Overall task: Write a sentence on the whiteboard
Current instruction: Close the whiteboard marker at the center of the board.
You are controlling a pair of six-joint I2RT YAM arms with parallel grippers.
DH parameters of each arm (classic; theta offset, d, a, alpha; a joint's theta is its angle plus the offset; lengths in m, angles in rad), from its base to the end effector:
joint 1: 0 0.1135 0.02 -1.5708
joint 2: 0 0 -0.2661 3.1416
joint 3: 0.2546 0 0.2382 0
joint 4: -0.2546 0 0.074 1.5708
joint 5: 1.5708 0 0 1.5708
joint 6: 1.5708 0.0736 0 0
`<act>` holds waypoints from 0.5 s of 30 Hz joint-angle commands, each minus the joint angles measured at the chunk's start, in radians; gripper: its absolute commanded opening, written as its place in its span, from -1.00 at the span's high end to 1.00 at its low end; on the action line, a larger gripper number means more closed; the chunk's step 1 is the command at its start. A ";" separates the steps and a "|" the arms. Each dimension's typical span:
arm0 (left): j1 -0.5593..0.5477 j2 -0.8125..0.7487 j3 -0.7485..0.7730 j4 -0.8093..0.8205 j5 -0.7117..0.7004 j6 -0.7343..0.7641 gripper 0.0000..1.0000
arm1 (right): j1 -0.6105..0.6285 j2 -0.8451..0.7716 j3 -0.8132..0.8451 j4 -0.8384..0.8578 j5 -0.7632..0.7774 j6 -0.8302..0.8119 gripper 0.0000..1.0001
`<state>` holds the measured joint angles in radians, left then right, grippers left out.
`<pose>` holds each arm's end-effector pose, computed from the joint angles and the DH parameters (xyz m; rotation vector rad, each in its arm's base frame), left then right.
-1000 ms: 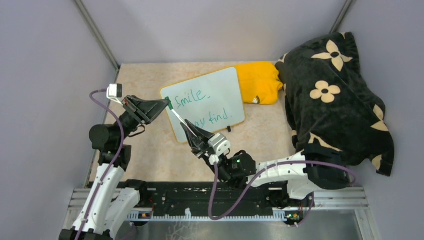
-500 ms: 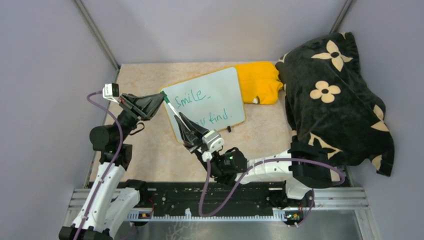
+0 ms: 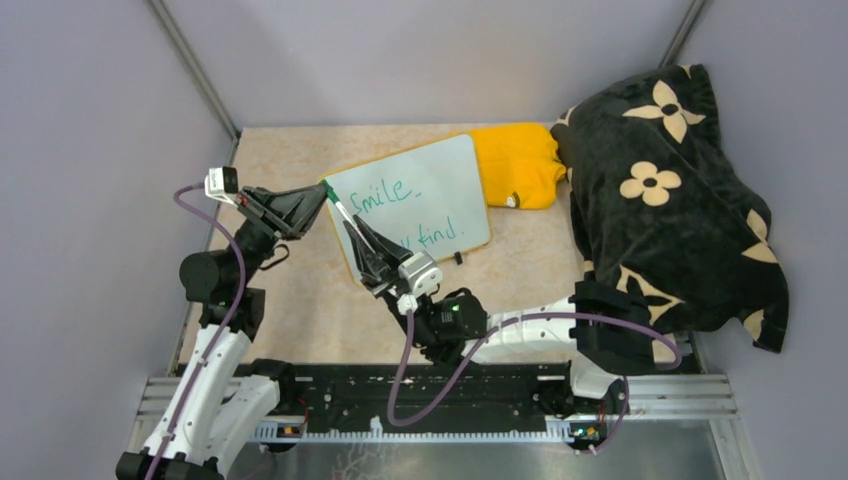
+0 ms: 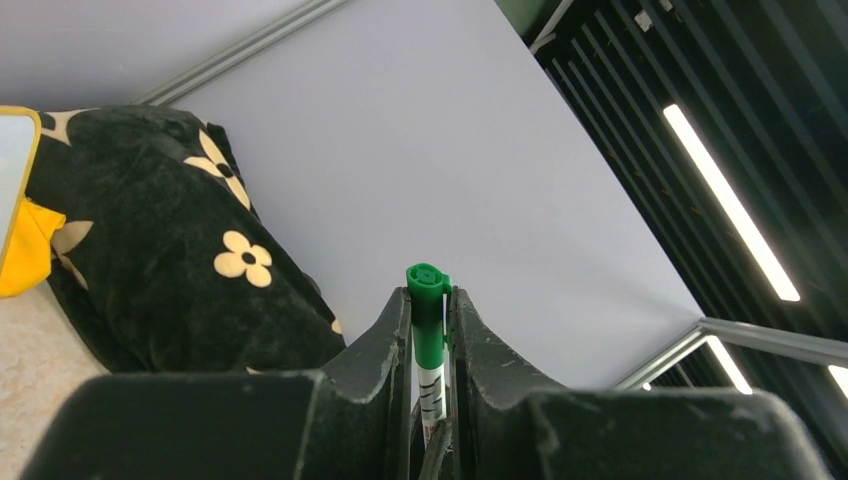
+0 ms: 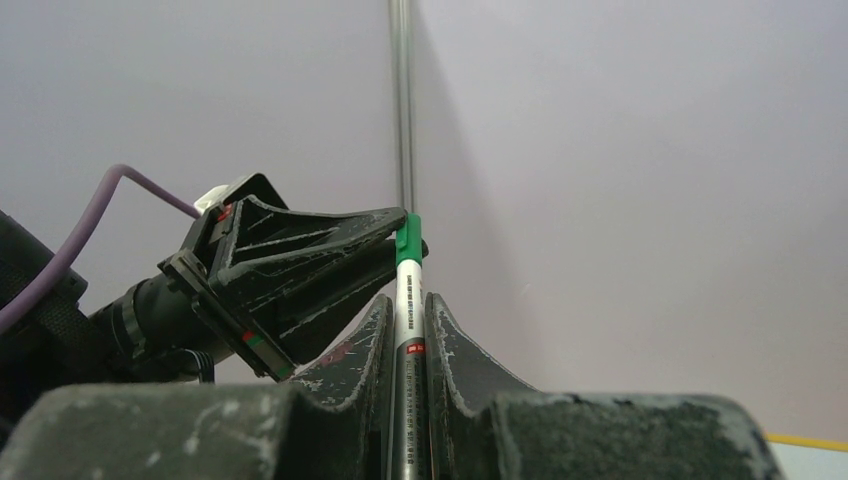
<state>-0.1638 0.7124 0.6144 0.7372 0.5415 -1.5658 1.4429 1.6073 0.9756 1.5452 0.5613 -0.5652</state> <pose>0.1555 -0.0642 0.4064 -0.2368 1.1897 -1.7987 0.0815 0.3267 0.3996 -0.2536 0.8133 0.6409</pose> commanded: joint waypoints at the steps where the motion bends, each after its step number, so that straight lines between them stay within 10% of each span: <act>1: -0.030 -0.009 0.022 -0.018 0.102 0.036 1.00 | -0.029 0.023 0.075 0.130 -0.054 0.034 1.00; 15: -0.057 -0.024 0.029 -0.089 0.136 0.109 1.00 | -0.058 0.043 0.109 0.072 -0.067 0.058 1.00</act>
<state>-0.1726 0.7151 0.6384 0.6758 0.4889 -1.5021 1.4139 1.6520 1.0290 1.5440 0.5587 -0.5453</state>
